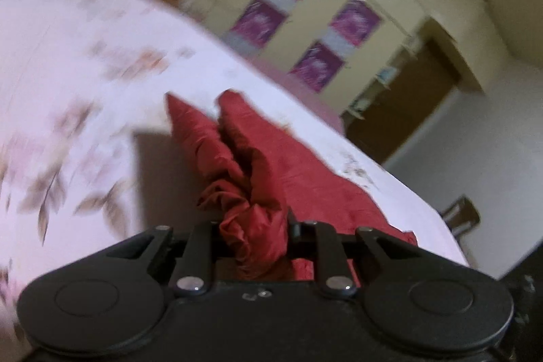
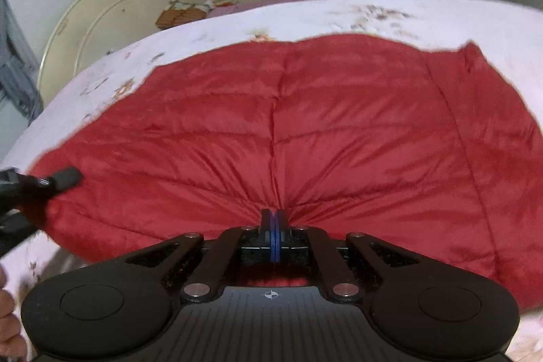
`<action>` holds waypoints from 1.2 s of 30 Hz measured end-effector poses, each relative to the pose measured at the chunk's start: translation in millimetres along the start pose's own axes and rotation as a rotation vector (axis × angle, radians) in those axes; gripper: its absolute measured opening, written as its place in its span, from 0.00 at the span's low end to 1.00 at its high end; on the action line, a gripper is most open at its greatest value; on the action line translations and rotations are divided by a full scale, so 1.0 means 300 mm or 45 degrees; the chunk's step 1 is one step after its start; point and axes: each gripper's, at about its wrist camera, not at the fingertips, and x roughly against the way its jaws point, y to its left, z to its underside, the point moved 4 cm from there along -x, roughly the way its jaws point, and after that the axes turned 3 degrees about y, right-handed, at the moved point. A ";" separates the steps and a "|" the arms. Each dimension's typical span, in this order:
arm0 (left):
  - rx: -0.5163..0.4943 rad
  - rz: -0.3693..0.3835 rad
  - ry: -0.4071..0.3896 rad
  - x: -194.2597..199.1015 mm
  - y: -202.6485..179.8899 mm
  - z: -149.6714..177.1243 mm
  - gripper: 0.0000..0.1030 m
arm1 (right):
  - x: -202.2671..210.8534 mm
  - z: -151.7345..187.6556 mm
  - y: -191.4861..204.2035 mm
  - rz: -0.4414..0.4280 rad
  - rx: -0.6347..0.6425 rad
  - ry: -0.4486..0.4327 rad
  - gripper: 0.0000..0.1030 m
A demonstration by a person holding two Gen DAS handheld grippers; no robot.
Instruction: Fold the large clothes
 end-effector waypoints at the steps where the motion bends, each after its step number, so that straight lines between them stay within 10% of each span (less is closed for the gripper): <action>1: -0.041 0.003 -0.007 0.006 -0.029 -0.010 0.19 | 0.000 -0.001 -0.009 -0.014 -0.024 0.002 0.01; 8: -0.145 0.005 -0.008 0.035 -0.140 -0.041 0.19 | 0.174 0.007 -0.062 -0.078 -0.102 -0.035 0.02; 20: -0.493 0.183 0.009 0.006 -0.555 0.052 0.19 | 0.079 0.079 -0.176 -0.270 -0.175 0.105 0.01; 31: -0.625 0.259 0.272 -0.271 -0.793 0.281 0.19 | 0.456 -0.010 -0.681 -0.150 -0.515 -0.246 0.02; 34: -0.654 0.290 0.440 -0.375 -0.818 0.385 0.29 | 0.497 -0.004 -0.762 -0.121 -0.555 -0.258 0.02; 36: -0.605 0.349 0.550 -0.398 -0.819 0.426 0.61 | 0.505 -0.019 -0.788 -0.123 -0.589 -0.261 0.02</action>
